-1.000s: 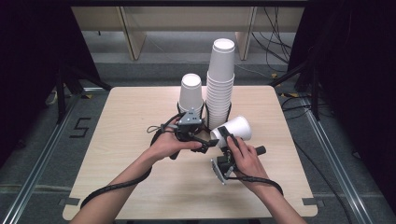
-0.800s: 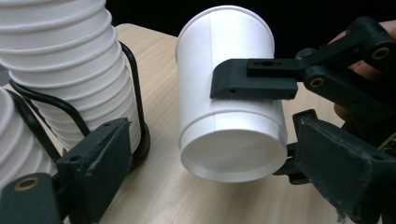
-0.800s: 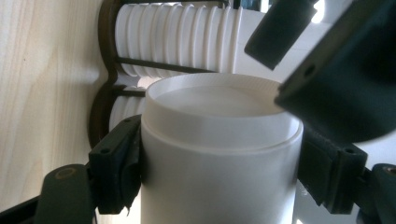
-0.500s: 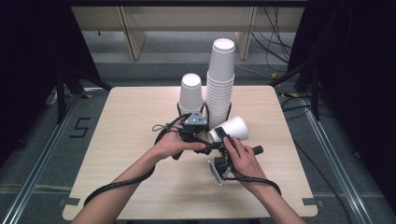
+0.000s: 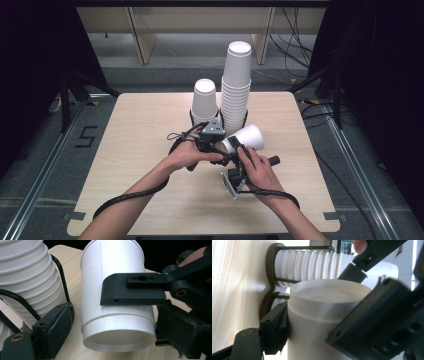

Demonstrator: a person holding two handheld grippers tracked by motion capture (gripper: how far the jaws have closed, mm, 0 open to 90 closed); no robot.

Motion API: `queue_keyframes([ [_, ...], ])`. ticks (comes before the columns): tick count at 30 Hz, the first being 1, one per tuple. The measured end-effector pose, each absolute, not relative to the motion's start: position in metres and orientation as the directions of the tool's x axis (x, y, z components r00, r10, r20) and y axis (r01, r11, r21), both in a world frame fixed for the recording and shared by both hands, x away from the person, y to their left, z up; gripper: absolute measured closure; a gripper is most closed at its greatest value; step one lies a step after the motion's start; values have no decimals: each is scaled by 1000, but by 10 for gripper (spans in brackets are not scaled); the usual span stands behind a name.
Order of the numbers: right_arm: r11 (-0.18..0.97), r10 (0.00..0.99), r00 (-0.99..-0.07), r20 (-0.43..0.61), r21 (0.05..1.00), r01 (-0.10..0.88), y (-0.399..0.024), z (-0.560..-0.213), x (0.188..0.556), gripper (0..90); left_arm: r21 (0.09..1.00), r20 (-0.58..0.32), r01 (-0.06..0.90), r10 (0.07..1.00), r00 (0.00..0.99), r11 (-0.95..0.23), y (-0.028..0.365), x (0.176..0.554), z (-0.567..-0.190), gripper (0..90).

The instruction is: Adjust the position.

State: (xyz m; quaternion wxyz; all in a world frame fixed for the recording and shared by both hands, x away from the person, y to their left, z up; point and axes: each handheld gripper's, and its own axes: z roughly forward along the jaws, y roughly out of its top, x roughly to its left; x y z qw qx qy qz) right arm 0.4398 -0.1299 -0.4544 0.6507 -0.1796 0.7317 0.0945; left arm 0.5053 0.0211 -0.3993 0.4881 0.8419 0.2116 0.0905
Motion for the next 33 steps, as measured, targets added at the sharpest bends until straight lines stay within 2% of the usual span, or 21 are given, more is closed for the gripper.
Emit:
queue_keyframes([
  [14, 910, -132, -78, -988, -89, -405, -127, -454, 440, 238, 855, -37, 258, 442, 896, -450, 14, 504, -400, 142],
  [16, 918, -152, -96, -984, -105, -383, -126, -451, 438, 238, 854, -35, 255, 439, 898, -453, 13, 504, -400, 145],
  [24, 915, -163, -96, -982, -114, -387, -126, -451, 437, 238, 855, -34, 256, 444, 896, -451, 13, 506, -403, 199],
  [33, 915, -154, -90, -984, -107, -390, -125, -451, 438, 236, 858, -33, 254, 446, 895, -446, 14, 506, -401, 208],
])
